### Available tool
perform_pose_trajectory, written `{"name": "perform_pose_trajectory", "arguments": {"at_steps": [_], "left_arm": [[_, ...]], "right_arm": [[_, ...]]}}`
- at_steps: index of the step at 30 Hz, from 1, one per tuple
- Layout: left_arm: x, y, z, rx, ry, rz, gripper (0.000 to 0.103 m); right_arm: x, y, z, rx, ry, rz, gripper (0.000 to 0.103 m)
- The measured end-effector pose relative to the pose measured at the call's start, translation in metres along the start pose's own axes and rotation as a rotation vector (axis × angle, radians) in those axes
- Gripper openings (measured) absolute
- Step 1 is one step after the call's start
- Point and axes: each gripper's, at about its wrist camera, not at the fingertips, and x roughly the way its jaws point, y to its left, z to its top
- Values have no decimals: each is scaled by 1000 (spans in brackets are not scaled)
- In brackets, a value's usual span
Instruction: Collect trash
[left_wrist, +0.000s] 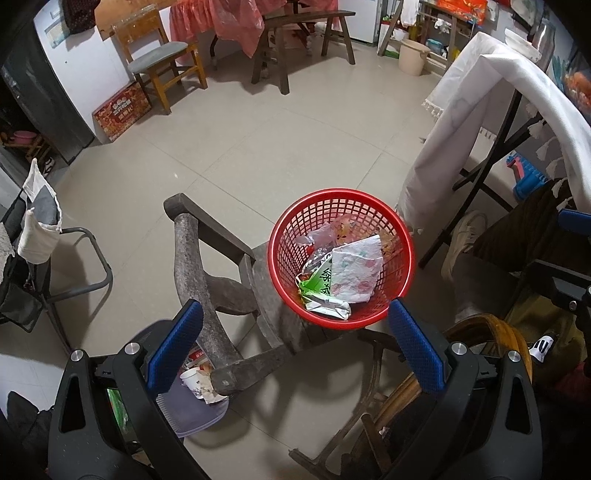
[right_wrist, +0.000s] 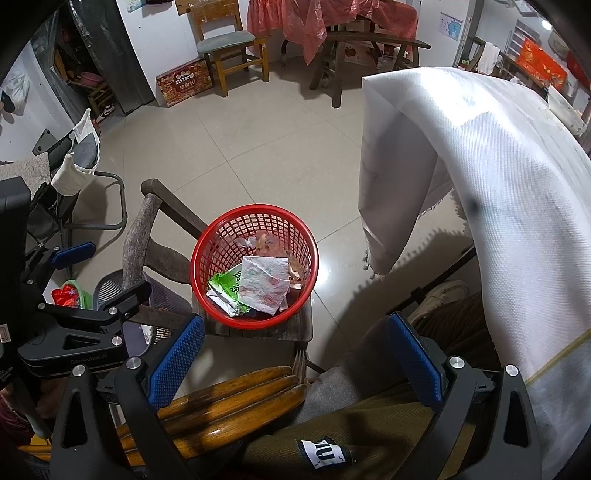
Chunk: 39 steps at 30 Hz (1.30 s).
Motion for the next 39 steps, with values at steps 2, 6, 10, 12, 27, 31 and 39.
{"name": "perform_pose_trajectory", "arguments": {"at_steps": [2, 6, 10, 12, 27, 31, 39], "left_arm": [[0, -1, 0, 8, -3, 6, 96], [1, -3, 0, 11, -2, 6, 96], [0, -3, 1, 13, -3, 6, 96], [0, -2, 1, 14, -2, 5, 96], [2, -3, 2, 15, 4, 4, 96], [5, -2, 2, 13, 11, 1, 96], [7, -2, 2, 14, 14, 2, 96]], "right_arm": [[0, 1, -1, 0, 1, 0, 97], [0, -1, 0, 0, 0, 0, 97], [0, 0, -1, 0, 1, 1, 97], [0, -1, 0, 0, 2, 1, 97], [0, 1, -3, 3, 2, 1, 97], [-1, 3, -6, 4, 4, 3, 97], [-1, 1, -4, 5, 6, 4, 97]]}}
